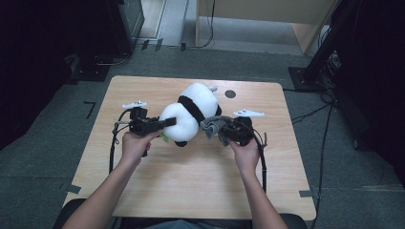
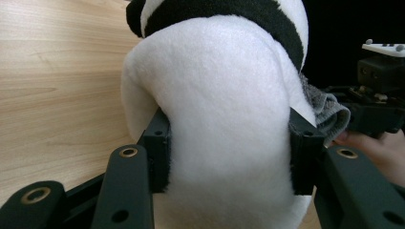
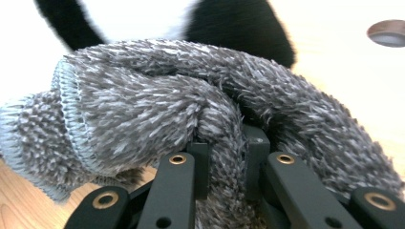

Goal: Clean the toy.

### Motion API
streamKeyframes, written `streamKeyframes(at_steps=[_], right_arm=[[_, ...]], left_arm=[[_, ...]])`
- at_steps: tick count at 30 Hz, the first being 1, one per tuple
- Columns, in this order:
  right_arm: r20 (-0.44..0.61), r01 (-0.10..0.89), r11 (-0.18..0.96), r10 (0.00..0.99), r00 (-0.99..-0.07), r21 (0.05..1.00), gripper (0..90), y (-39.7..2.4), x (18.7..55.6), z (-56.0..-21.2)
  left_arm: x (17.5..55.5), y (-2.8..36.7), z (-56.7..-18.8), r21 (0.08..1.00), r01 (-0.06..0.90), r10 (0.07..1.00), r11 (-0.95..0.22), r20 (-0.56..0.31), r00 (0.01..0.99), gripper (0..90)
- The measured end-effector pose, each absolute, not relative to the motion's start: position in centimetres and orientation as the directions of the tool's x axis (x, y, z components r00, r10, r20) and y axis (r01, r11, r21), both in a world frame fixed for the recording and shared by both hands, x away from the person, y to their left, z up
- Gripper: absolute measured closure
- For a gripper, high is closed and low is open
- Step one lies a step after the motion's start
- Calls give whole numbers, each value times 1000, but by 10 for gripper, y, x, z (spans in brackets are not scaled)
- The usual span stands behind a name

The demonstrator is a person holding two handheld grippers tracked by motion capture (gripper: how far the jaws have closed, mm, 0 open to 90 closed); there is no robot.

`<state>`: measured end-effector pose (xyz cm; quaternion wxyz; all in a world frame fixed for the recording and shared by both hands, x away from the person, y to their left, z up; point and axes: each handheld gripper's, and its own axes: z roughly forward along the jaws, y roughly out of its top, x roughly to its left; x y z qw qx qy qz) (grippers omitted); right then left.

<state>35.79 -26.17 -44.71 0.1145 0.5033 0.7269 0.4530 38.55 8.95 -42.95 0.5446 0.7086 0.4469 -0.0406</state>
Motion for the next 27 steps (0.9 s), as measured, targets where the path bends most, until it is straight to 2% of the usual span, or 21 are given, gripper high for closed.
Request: streamKeyframes(at_steps=[3,7,11,24,27], right_arm=[[282,637,84,847,-450,767,798,-270,359,-443],[211,623,130,871,-444,772,797,-276,357,-438],[253,634,83,871,-421,769,792,-291,357,-438],[254,656,54,896,-365,753,792,-328,359,-436],[257,663,41,903,-346,747,792,-339,358,-437]], left_arm=[[386,93,-428,746,666,601,-12,-527,601,491],[387,98,-428,755,655,629,-23,-499,596,492],[390,106,-428,758,652,647,-21,-487,587,491],[405,139,-431,776,631,732,-24,-416,539,491],[409,148,-433,771,636,740,-3,-426,520,491]])
